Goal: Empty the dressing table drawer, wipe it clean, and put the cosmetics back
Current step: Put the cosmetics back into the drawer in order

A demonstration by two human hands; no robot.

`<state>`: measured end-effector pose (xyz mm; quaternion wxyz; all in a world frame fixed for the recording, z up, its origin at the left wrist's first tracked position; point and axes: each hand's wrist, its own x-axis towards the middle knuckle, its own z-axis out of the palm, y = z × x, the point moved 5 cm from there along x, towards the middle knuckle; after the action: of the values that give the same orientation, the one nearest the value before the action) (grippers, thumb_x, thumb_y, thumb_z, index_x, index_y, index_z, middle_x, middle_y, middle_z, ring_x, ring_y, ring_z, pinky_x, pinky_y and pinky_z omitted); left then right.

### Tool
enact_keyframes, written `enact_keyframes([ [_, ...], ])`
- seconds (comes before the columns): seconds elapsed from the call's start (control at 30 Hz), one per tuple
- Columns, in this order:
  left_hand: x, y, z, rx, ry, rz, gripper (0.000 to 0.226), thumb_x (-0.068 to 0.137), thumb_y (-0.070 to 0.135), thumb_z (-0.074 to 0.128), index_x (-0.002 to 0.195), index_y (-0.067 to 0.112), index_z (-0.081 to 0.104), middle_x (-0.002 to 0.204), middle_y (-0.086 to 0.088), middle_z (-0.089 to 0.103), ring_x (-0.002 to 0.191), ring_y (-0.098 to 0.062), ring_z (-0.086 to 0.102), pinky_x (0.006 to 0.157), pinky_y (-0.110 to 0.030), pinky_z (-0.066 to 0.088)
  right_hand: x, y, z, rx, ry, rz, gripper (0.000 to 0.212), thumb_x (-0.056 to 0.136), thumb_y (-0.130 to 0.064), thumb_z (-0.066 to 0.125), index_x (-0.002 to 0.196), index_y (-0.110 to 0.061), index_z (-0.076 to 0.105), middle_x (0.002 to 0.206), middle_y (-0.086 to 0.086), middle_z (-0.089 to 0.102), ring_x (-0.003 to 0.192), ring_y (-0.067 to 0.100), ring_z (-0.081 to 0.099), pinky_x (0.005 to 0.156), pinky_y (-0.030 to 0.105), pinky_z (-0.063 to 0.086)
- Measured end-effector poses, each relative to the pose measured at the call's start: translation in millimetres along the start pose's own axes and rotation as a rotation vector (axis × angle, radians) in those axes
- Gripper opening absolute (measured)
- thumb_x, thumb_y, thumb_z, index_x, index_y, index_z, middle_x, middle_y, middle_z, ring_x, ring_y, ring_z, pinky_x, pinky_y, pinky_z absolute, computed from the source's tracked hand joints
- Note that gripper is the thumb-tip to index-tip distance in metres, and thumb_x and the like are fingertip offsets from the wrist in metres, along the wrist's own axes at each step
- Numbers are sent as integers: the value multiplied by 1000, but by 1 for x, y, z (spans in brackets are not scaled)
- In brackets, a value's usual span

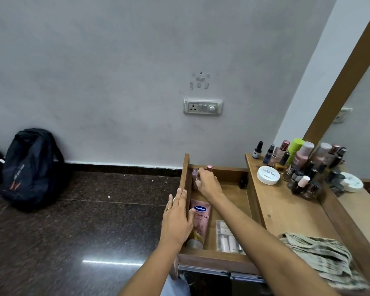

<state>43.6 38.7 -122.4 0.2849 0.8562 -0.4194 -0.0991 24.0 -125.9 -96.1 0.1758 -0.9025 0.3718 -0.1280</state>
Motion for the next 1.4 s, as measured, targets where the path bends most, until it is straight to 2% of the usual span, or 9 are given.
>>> enact_keyframes([
  [0.1, 0, -1, 1, -7, 3, 9, 62, 100, 42, 38, 154, 24, 14, 161, 8, 7, 149, -19, 0, 119, -33, 13, 1, 4, 13, 112, 46, 24, 15, 95, -9, 53, 109, -6, 54, 103, 11, 64, 93, 27, 64, 65, 25, 40],
  [0.2, 1, -1, 2, -15, 4, 11, 62, 100, 43, 38, 154, 25, 13, 161, 9, 7, 149, -17, -1, 119, -32, 12, 3, 12, 28, 302, 67, 114, 10, 92, -5, 53, 100, -10, 56, 96, 6, 63, 88, 22, 62, 71, 28, 47],
  [0.37, 1, -1, 2, -12, 1, 3, 62, 100, 43, 37, 154, 26, 12, 161, 10, 6, 149, -17, -1, 119, -34, 15, 0, 22, 45, 510, 108, 252, 12, 89, -3, 62, 89, -14, 58, 84, -1, 63, 77, 12, 63, 69, 26, 57],
  [0.47, 1, -2, 3, -16, -4, -3, 62, 100, 43, 38, 154, 27, 11, 161, 11, 5, 149, -17, -2, 119, -35, 16, 0, 26, 49, 547, 133, 313, 11, 88, -2, 63, 90, -12, 60, 86, 2, 64, 76, 11, 62, 70, 27, 57],
  [0.63, 1, -1, 3, -6, 0, -3, 62, 100, 43, 38, 154, 27, 12, 161, 11, 5, 149, -17, -1, 118, -35, 16, 0, 29, 51, 565, 118, 315, 13, 87, 0, 63, 94, -11, 61, 90, 4, 65, 80, 12, 62, 66, 17, 49],
  [0.83, 1, -1, 3, 10, 7, 6, 61, 100, 41, 38, 154, 25, 14, 161, 8, 9, 149, -21, 1, 119, -36, 14, -8, 33, 39, 527, 68, 293, 19, 89, 1, 60, 105, -10, 61, 97, 4, 64, 91, 15, 62, 79, 22, 53],
  [1.1, 1, -1, 3, 13, 9, 0, 63, 99, 42, 42, 154, 25, 17, 161, 8, 12, 149, -23, 5, 118, -38, 17, -18, 34, -73, 421, 287, 55, 21, 91, 0, 56, 107, -9, 64, 97, 1, 67, 89, 10, 63, 77, 14, 49],
  [1.23, 0, -1, 3, 16, 6, -11, 63, 99, 43, 41, 154, 25, 17, 161, 8, 12, 149, -23, 5, 119, -40, 20, -14, 59, -142, 210, 488, 27, 23, 90, -1, 52, 105, -8, 68, 102, 7, 71, 94, 20, 65, 84, 27, 52],
  [1.4, 0, -1, 3, 34, 3, -20, 63, 99, 44, 41, 154, 26, 16, 161, 9, 10, 149, -23, 4, 118, -40, 20, -9, 110, -194, -28, 603, 148, 27, 88, -1, 49, 106, -6, 69, 102, 13, 71, 97, 32, 61, 88, 43, 51],
])
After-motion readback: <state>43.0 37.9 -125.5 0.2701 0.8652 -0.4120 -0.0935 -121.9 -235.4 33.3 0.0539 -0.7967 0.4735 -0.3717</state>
